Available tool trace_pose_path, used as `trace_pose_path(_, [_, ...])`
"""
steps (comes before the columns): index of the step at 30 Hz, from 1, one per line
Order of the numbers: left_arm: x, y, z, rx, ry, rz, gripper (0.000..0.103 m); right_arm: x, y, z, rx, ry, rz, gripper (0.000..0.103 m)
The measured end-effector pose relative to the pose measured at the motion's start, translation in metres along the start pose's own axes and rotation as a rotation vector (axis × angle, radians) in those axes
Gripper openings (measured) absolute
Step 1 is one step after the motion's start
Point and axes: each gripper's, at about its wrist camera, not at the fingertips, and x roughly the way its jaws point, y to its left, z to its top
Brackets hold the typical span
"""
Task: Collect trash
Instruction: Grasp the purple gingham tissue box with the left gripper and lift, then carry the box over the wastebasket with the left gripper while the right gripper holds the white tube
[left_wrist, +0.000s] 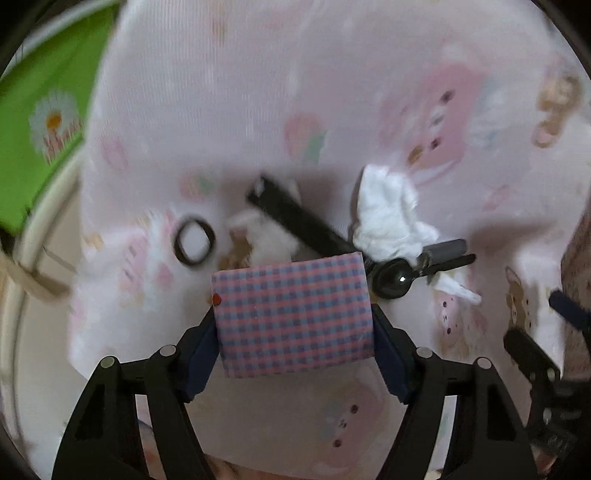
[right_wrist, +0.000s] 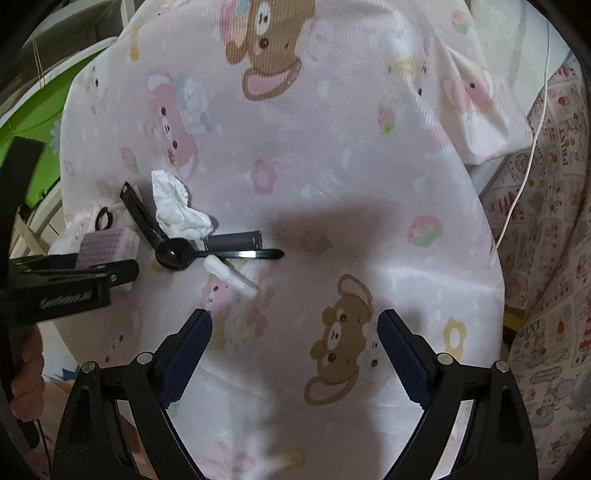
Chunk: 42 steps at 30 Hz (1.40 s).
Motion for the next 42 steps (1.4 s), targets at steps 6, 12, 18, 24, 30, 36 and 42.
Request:
trace_pose_path(6, [-0.027, 0.014, -0.003, 0.012, -0.048, 0.006, 0.073, 0.006, 0.022, 0.003, -0.138, 0.058, 0.107, 0.082])
trace_pose_path(12, [-0.021, 0.035, -0.005, -0.024, -0.028, 0.034, 0.073, 0.02, 0.045, 0.012, -0.215, 0.073, 0.082, 0.067])
trace_pose_path(18, [-0.029, 0.049, -0.01, -0.056, -0.008, 0.016, 0.073, 0.044, 0.044, 0.027, -0.158, 0.107, 0.022, 0.048])
trace_pose_path(24, [-0.016, 0.077, 0.001, -0.075, 0.011, -0.019, 0.073, 0.056, 0.047, 0.032, -0.15, 0.122, 0.025, 0.03])
trace_pose_path(30, [-0.019, 0.076, -0.001, 0.025, -0.039, 0.087, 0.073, 0.049, 0.045, 0.029, -0.173, 0.127, 0.047, 0.013])
trace_pose_path(36, [-0.028, 0.081, -0.007, 0.029, -0.05, 0.082, 0.073, 0.031, 0.038, 0.027, -0.136, 0.132, 0.121, 0.011])
trace_pose_path(42, [-0.033, 0.088, -0.01, 0.001, -0.037, 0.042, 0.073, 0.011, 0.037, 0.02, -0.113, 0.113, 0.145, 0.01])
